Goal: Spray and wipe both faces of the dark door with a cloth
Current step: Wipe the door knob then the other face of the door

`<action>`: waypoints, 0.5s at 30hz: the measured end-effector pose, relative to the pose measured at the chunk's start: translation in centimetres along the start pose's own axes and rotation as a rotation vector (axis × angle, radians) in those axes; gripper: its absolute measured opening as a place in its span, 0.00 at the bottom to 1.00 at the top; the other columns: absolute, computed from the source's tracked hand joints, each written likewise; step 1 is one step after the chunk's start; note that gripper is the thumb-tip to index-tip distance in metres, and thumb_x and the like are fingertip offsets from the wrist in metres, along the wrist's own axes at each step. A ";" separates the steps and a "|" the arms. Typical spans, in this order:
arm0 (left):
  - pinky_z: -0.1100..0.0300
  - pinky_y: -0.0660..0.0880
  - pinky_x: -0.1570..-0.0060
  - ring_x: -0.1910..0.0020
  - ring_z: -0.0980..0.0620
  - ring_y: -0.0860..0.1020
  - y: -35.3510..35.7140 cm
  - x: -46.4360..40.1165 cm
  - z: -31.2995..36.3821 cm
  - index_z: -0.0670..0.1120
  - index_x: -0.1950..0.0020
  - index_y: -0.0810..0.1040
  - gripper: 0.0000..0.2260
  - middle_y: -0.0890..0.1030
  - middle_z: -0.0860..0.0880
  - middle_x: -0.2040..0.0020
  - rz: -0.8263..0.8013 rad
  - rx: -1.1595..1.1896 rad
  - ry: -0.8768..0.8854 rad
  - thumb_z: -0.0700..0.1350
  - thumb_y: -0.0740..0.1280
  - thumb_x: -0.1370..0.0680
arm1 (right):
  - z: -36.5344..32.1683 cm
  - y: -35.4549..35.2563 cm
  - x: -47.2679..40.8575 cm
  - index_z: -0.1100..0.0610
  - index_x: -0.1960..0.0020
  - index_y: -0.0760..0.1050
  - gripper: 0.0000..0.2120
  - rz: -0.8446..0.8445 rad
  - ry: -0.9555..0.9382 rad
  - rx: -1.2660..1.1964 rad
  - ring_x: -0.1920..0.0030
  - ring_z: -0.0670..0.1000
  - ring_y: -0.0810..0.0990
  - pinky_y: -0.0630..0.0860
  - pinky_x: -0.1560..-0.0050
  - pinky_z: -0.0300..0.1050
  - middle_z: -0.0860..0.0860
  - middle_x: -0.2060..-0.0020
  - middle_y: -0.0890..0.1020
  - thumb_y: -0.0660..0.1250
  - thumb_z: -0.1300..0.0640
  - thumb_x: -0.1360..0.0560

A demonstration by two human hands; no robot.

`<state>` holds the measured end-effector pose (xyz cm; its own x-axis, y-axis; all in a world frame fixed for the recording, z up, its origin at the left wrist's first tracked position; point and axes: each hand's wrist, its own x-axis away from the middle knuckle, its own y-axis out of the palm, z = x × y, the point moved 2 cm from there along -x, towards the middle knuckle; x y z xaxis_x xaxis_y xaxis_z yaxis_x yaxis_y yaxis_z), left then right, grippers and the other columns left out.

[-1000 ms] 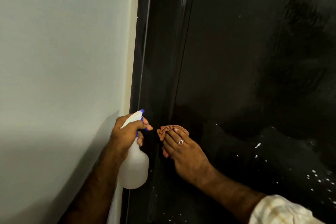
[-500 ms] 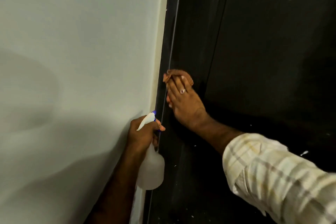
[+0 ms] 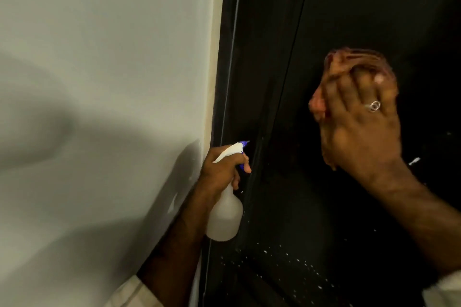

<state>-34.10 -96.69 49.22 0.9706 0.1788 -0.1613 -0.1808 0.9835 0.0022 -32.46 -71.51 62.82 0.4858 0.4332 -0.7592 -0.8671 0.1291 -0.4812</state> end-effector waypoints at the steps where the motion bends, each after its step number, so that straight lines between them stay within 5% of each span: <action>1: 0.59 0.76 0.75 0.77 0.51 0.74 0.8 0.0 -0.5 0.35 0.52 0.82 0.09 0.83 0.40 0.63 -0.040 0.003 -0.025 0.39 0.67 0.17 | 0.5 -0.4 -0.1 0.60 0.13 0.52 0.34 0.021 0.049 0.016 0.14 0.63 0.50 0.45 0.15 0.62 0.60 0.14 0.54 0.58 0.48 0.14; 3: 0.61 0.75 0.75 0.78 0.53 0.74 2.1 0.3 -1.4 0.35 0.54 0.80 0.10 0.80 0.41 0.65 -0.105 0.028 -0.066 0.39 0.65 0.16 | 0.1 -0.1 0.8 0.59 0.12 0.49 0.35 0.028 0.115 0.011 0.13 0.61 0.47 0.42 0.14 0.60 0.59 0.13 0.50 0.55 0.44 0.13; 7: 0.65 0.78 0.69 0.71 0.56 0.78 2.9 2.1 -3.9 0.42 0.53 0.82 0.06 0.82 0.49 0.67 -0.140 0.004 -0.014 0.38 0.69 0.18 | 0.8 -0.3 2.4 0.59 0.15 0.58 0.38 0.072 0.218 0.014 0.16 0.64 0.57 0.43 0.14 0.60 0.61 0.17 0.64 0.52 0.33 0.13; 10: 0.61 0.78 0.69 0.68 0.50 0.78 2.8 2.1 -4.3 0.38 0.45 0.84 0.09 0.83 0.44 0.65 -0.112 0.069 -0.007 0.44 0.73 0.20 | 0.8 -0.7 -0.2 0.57 0.13 0.55 0.35 0.140 0.316 0.000 0.15 0.65 0.54 0.41 0.15 0.62 0.60 0.15 0.60 0.49 0.36 0.12; 12: 0.57 0.76 0.71 0.71 0.48 0.76 2.8 1.4 -4.0 0.36 0.43 0.84 0.15 0.83 0.38 0.63 -0.115 0.113 -0.009 0.47 0.73 0.22 | -1.4 0.5 -1.4 0.58 0.13 0.55 0.32 0.144 0.248 0.001 0.14 0.65 0.52 0.40 0.16 0.65 0.59 0.14 0.58 0.51 0.42 0.12; 15: 0.57 0.73 0.73 0.73 0.49 0.74 2.3 0.6 -3.6 0.38 0.44 0.84 0.09 0.87 0.39 0.57 -0.057 0.147 0.027 0.41 0.67 0.17 | -6.5 5.4 1.9 0.60 0.14 0.58 0.30 0.003 -0.056 -0.025 0.14 0.63 0.51 0.42 0.15 0.64 0.59 0.14 0.58 0.55 0.48 0.12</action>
<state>-34.48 -94.37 45.53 0.9737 0.1237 -0.1915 -0.0984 0.9857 0.1367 -35.56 -75.77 55.96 0.4755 0.4825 -0.7355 -0.8652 0.1053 -0.4903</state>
